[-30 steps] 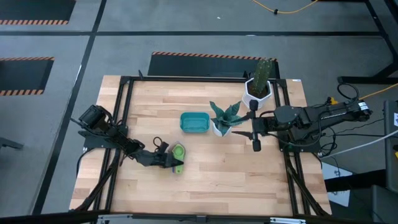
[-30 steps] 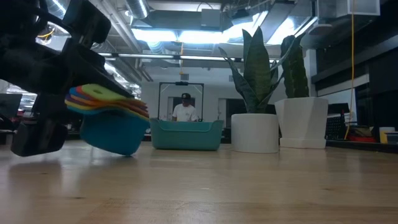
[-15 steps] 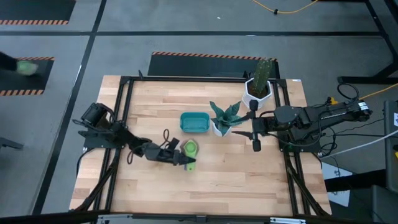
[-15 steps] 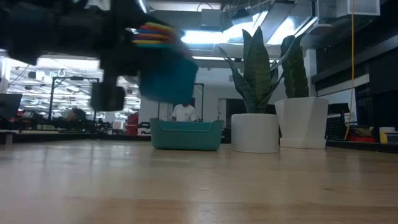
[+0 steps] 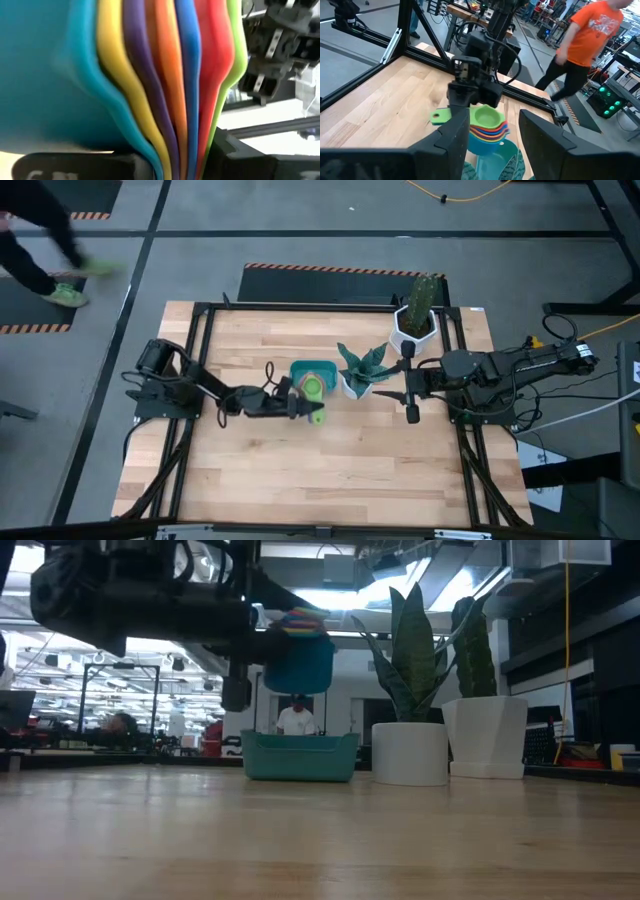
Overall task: Nest measuring cups in basket
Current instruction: Put the stacked measuring cups into the blue bin
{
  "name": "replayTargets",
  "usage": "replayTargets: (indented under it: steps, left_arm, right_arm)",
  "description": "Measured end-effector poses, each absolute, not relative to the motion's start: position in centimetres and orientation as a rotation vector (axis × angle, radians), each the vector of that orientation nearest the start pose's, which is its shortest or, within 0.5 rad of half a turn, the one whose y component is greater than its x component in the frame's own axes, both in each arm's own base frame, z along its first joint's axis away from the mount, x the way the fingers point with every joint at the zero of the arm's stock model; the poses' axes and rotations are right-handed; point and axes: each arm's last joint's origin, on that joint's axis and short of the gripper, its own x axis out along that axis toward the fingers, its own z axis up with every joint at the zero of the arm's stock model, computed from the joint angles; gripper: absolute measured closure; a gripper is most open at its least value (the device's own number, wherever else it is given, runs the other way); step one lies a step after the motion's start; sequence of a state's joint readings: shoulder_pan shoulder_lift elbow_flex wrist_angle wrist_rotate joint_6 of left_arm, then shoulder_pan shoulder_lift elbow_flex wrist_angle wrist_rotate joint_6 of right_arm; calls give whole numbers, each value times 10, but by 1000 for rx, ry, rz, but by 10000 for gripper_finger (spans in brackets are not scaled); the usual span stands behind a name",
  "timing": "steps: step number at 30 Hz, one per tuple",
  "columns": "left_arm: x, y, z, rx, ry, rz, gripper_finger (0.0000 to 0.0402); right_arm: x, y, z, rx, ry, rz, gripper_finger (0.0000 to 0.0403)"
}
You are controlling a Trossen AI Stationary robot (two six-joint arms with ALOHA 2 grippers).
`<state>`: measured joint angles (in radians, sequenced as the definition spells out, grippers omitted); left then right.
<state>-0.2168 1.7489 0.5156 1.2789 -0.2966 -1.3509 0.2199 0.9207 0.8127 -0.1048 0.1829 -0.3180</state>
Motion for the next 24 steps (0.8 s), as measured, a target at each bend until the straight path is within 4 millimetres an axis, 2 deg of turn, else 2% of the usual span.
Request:
replayTargets:
  steps: [24]
  left_arm:
    - [298,-29,140,-1350,-43,255,320]
  right_arm:
    - [200,39,323,-369,242,77,227]
